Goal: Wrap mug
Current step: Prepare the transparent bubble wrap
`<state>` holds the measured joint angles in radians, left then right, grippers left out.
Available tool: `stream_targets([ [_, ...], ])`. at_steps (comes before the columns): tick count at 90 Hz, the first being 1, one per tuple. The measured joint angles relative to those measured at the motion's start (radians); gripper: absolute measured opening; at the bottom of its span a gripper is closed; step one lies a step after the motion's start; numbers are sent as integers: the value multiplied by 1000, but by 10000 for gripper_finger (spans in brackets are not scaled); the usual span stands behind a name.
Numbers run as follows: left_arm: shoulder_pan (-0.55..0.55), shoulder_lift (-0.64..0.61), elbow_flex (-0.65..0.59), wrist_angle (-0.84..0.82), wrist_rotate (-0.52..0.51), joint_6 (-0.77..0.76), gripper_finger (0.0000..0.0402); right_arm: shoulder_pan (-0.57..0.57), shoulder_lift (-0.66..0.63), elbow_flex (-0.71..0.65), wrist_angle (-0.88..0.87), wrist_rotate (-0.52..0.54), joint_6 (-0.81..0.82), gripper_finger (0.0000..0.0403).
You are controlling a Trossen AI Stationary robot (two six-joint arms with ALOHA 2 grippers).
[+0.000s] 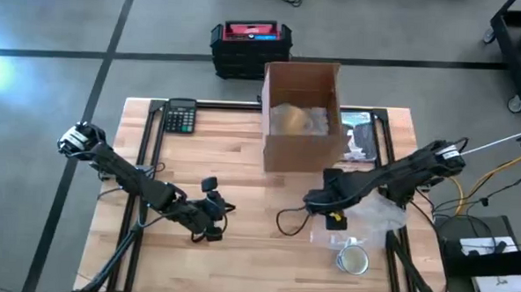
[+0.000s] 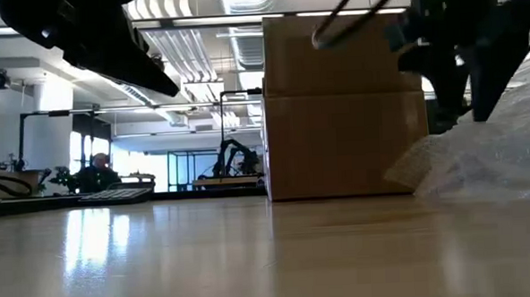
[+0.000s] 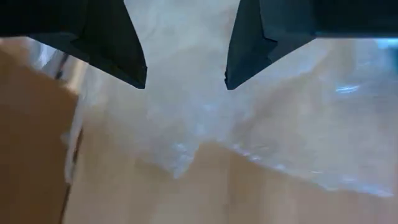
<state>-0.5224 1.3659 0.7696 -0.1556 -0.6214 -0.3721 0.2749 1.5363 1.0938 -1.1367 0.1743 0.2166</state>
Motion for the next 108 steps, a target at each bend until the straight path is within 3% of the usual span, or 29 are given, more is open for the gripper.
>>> stream_targets([
  [20,0,0,0,5,11,-4,0,-23,40,-69,24,-3,-65,176],
  [28,0,0,0,5,12,-3,0,-22,52,-71,27,-44,-92,135],
  [42,0,0,0,7,12,-3,0,-22,51,-10,29,-52,-132,20],
  [54,0,0,0,7,12,-1,0,-23,47,90,50,-46,-178,18],
  [77,0,-27,3,4,13,-1,0,-25,48,209,445,-44,-334,4],
  [108,-2,-159,41,-54,43,4,0,-39,105,211,1028,-42,-532,1],
])
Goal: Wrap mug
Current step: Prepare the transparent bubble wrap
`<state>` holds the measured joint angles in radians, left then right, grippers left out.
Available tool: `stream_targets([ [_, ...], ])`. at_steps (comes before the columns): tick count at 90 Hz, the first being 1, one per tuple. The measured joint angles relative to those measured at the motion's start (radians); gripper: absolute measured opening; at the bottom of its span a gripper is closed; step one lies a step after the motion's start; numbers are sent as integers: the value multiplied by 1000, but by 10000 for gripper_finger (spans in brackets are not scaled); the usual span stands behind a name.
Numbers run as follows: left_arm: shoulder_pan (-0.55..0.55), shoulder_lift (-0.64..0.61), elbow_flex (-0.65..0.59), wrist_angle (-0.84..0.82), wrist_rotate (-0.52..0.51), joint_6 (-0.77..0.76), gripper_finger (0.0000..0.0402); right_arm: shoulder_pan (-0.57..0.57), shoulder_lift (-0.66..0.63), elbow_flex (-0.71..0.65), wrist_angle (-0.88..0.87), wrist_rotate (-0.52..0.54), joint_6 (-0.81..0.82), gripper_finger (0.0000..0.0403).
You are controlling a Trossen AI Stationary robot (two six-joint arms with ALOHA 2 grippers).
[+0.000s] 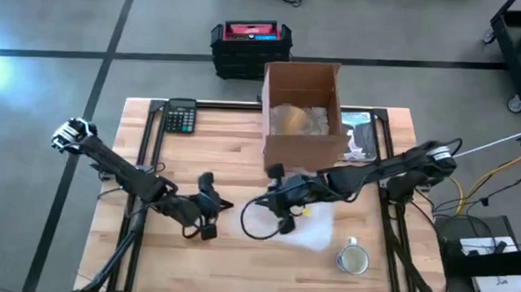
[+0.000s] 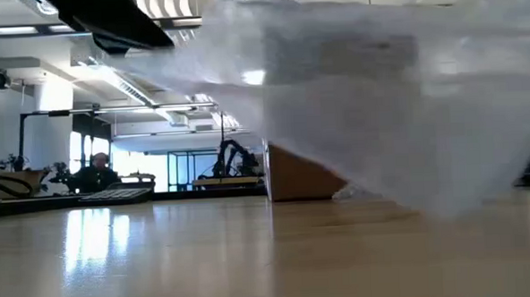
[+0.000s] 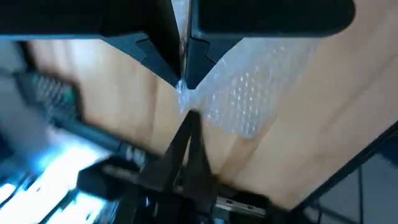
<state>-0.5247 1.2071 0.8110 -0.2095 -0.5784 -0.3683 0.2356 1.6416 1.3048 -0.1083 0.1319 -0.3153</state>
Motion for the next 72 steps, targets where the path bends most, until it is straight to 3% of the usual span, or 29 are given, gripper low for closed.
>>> stream_targets([
  [14,-7,-75,38,-108,44,-14,0,-1,79,27,49,4,-79,0],
  [33,-14,-157,147,-429,45,-71,0,-4,214,102,84,128,-129,0],
  [42,-14,-177,194,-525,45,-79,0,2,277,184,99,229,-163,0],
  [57,-14,-206,270,-633,42,-74,0,9,342,332,101,502,-322,0],
  [72,-15,-224,351,-718,37,-75,0,8,332,407,95,569,-354,0],
])
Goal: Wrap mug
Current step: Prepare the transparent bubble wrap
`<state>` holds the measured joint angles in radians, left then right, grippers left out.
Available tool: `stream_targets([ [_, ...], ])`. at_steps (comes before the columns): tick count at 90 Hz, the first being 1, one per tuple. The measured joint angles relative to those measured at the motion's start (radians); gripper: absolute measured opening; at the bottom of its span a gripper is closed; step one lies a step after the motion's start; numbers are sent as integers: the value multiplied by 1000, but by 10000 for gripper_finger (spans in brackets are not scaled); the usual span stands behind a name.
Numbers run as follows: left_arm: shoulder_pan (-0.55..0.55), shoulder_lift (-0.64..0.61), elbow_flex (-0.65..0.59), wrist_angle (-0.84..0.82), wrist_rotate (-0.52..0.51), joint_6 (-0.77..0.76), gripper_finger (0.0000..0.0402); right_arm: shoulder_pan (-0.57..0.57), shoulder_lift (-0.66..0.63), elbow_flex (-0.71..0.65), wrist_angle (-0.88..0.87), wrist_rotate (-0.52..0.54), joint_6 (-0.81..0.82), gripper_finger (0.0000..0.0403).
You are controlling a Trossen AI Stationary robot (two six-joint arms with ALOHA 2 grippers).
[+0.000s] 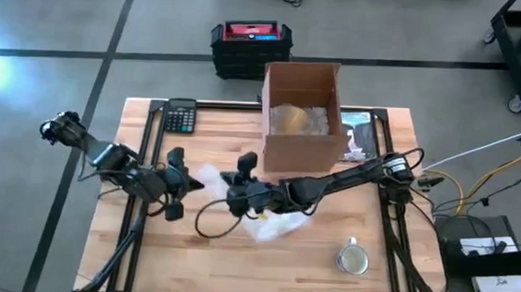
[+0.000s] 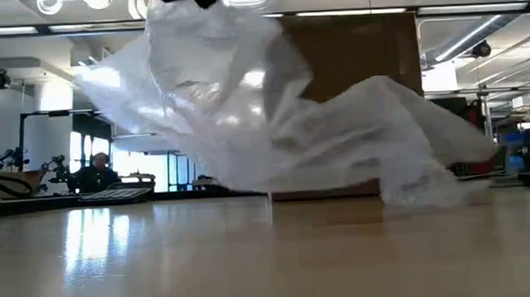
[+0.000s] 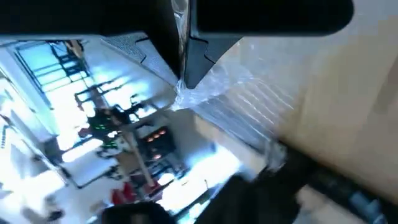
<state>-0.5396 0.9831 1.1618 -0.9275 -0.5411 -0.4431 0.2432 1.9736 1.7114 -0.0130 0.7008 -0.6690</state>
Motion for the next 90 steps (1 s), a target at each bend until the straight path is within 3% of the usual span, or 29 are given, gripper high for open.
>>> stream_targets([
  [8,0,-4,31,-29,-1,0,0,4,-3,25,-4,-67,58,0],
  [21,0,-3,49,-44,-1,13,0,1,24,26,-21,-360,235,0],
  [28,0,1,49,-49,-1,15,0,-4,66,22,-21,-465,313,0],
  [42,0,21,45,-49,-1,14,0,-12,164,48,-14,-540,388,26],
  [56,0,49,36,-43,0,6,0,2,239,134,-77,-589,400,106],
  [73,0,73,-25,-34,0,-12,0,10,215,355,-484,-589,337,206],
  [90,1,76,-136,110,-21,2,0,9,185,487,-877,-656,374,260],
])
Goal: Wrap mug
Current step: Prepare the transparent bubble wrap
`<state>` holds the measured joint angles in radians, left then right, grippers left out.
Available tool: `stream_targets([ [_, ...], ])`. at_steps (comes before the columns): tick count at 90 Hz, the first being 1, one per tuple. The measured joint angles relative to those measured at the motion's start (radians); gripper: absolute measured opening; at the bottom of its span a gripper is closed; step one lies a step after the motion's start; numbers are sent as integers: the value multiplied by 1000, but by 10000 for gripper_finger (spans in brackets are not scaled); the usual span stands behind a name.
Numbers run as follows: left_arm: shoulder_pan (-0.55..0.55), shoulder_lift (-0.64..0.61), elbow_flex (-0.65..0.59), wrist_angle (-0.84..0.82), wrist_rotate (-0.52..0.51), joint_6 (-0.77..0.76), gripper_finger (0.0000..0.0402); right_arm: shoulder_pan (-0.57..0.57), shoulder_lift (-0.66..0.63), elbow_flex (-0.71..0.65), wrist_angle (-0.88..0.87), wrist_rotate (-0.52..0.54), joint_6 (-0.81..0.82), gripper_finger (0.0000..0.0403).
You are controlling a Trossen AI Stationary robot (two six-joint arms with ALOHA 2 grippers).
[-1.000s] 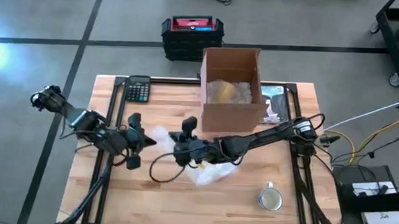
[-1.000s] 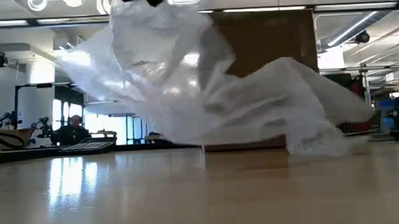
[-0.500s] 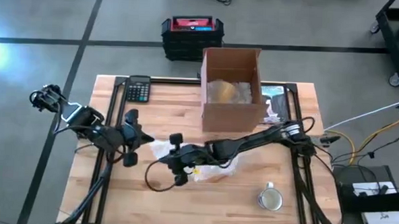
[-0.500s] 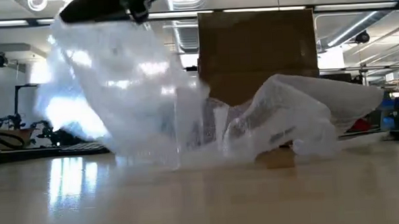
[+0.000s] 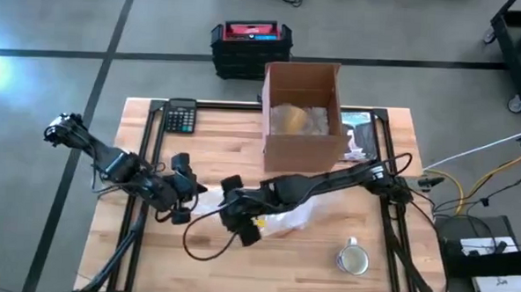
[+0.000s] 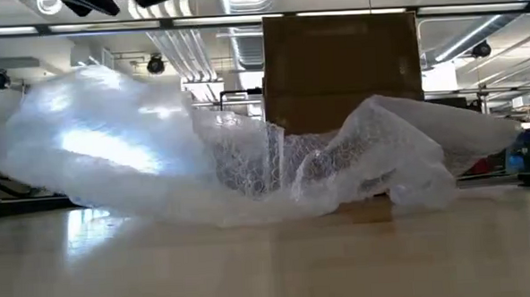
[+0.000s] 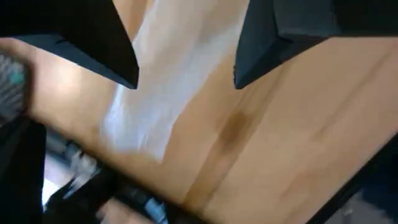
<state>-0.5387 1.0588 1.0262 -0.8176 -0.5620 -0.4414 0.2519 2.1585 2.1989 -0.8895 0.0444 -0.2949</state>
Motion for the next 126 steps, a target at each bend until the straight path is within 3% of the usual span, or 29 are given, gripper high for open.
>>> stream_targets([
  [24,1,0,-210,277,0,11,0,-12,-33,-49,-272,14,172,277],
  [45,4,20,-441,637,99,-5,0,-32,-32,-236,-163,227,286,249],
  [58,4,64,-542,782,151,-66,0,-58,-32,-329,-134,275,379,227],
  [69,4,102,-587,799,156,-121,0,-55,-33,-383,-144,233,408,212],
  [84,4,141,-616,799,149,-179,0,7,-35,-408,-213,-20,450,199],
  [98,4,167,-630,799,142,-246,0,101,-36,-409,-220,-159,538,195],
  [126,4,197,-631,792,180,-301,0,279,-36,-429,-151,-186,762,195],
])
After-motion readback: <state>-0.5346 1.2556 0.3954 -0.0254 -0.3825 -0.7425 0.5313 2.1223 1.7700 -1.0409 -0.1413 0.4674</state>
